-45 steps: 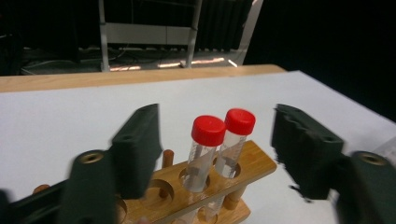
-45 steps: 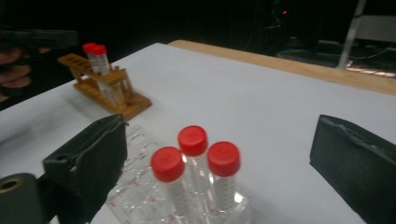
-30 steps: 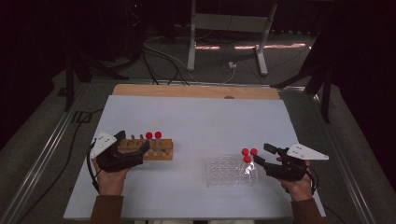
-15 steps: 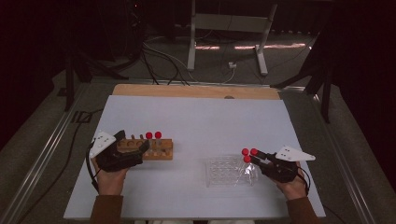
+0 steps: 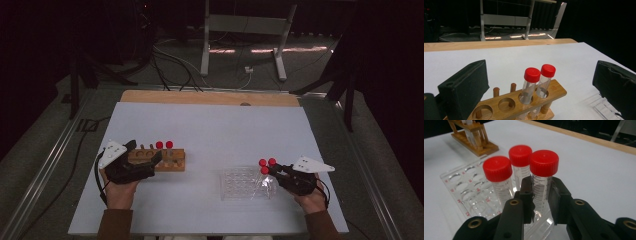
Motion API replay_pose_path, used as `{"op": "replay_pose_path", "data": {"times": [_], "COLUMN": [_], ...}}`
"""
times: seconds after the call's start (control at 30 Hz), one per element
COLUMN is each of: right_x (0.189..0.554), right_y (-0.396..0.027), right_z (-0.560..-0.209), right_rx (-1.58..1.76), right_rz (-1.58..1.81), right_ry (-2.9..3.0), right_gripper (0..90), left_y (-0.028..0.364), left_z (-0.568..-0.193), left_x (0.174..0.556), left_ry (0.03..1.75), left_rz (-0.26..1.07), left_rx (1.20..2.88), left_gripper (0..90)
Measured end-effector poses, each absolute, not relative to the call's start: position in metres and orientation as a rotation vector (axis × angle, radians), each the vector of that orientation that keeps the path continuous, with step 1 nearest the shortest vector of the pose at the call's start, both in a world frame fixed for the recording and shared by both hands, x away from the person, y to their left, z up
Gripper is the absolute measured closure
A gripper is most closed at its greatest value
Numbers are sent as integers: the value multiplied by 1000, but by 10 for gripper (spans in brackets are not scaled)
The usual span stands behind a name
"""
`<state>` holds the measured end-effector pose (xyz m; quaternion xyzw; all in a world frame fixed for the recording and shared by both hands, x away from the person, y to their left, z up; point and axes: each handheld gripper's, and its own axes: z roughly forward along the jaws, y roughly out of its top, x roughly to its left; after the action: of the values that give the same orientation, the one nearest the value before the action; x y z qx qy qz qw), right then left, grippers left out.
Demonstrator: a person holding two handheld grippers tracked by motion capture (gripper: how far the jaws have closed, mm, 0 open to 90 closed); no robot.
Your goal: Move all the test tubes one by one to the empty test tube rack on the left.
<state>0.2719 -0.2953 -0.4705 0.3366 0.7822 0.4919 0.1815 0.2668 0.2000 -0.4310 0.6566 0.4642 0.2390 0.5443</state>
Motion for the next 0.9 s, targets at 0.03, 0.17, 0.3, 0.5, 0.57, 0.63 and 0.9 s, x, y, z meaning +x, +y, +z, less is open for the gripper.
{"op": "replay_pose_path", "data": {"times": [0.03, 0.17, 0.3, 0.5, 0.57, 0.63, 0.9], "right_x": [271, 270, 268, 265, 265, 264, 260], "right_y": [-295, -296, -299, -300, -301, -302, -306], "right_z": [-470, -465, -458, -449, -446, -443, -432], "right_rx": [950, 944, 945, 940, 940, 942, 931], "right_rz": [1388, 1401, 1421, 1433, 1440, 1447, 1468], "right_ry": [2204, 2183, 2159, 2135, 2128, 2116, 2093], "right_gripper": [738, 738, 738, 739, 739, 739, 740], "left_y": [200, 200, 200, 199, 199, 199, 198], "left_z": [-431, -431, -431, -430, -430, -430, -429], "left_x": [267, 267, 267, 266, 266, 266, 266], "left_ry": [1101, 1100, 1099, 1092, 1091, 1091, 1088], "left_rz": [568, 567, 565, 566, 567, 567, 565], "left_rx": [1560, 1560, 1560, 1564, 1565, 1564, 1567], "left_gripper": [10, 10, 10, 10, 10, 10, 10]}}
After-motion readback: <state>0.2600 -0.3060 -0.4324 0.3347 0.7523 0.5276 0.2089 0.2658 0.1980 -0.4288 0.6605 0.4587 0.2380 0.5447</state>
